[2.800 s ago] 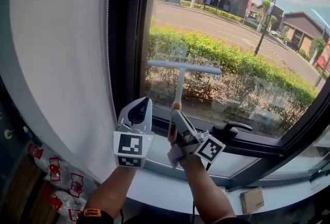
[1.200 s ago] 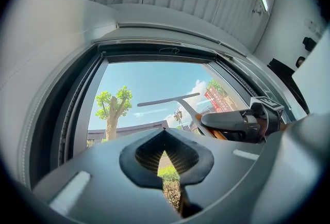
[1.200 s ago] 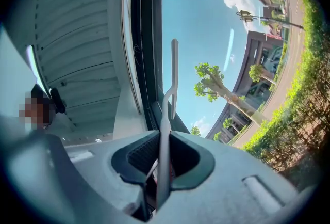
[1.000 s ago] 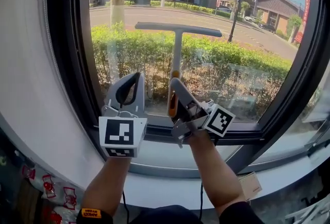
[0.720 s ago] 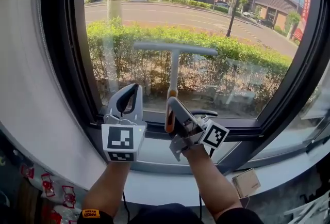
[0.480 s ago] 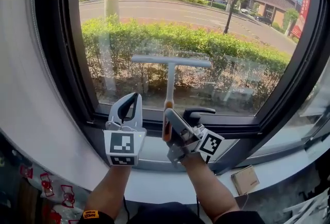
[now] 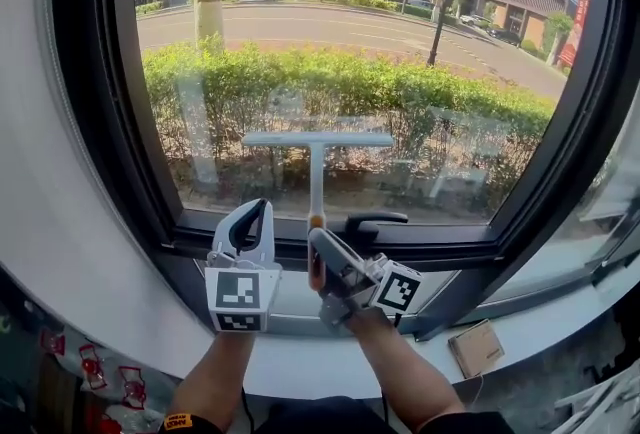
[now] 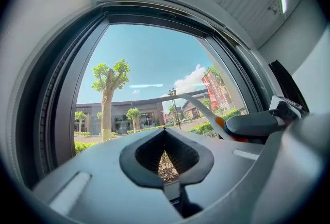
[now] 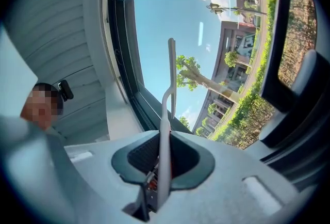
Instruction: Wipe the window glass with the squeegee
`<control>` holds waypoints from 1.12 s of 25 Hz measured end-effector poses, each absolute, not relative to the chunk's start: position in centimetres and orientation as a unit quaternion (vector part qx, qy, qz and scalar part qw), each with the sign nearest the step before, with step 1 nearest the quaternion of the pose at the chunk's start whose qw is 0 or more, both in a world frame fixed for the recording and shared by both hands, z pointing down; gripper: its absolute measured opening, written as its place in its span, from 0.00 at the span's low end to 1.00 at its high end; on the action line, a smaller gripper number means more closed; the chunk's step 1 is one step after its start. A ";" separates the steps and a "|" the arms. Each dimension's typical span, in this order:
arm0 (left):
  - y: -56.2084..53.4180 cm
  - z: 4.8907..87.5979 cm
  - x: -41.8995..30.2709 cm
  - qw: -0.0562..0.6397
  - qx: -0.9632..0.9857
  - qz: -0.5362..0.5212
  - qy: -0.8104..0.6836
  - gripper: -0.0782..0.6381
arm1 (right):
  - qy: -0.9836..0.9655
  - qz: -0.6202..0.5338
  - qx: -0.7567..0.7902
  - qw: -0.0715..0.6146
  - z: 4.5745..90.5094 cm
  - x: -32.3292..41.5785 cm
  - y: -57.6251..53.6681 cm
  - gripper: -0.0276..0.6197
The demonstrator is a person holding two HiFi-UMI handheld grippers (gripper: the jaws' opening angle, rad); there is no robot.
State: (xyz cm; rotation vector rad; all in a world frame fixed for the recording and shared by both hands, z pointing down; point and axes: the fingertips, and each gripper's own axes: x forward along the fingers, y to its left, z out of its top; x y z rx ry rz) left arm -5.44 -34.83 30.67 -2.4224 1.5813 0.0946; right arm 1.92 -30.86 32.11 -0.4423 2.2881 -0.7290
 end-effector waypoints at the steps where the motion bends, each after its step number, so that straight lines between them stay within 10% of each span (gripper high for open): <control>1: -34.8 30.7 -5.3 0.123 -0.830 0.032 0.542 0.12 | 0.883 -0.277 -0.170 0.340 32.0 1.9 -30.7 0.12; 28: -31.1 9.4 5.0 0.269 -0.805 0.143 0.509 0.13 | 0.921 -0.088 -0.109 0.363 9.0 14.3 -30.9 0.12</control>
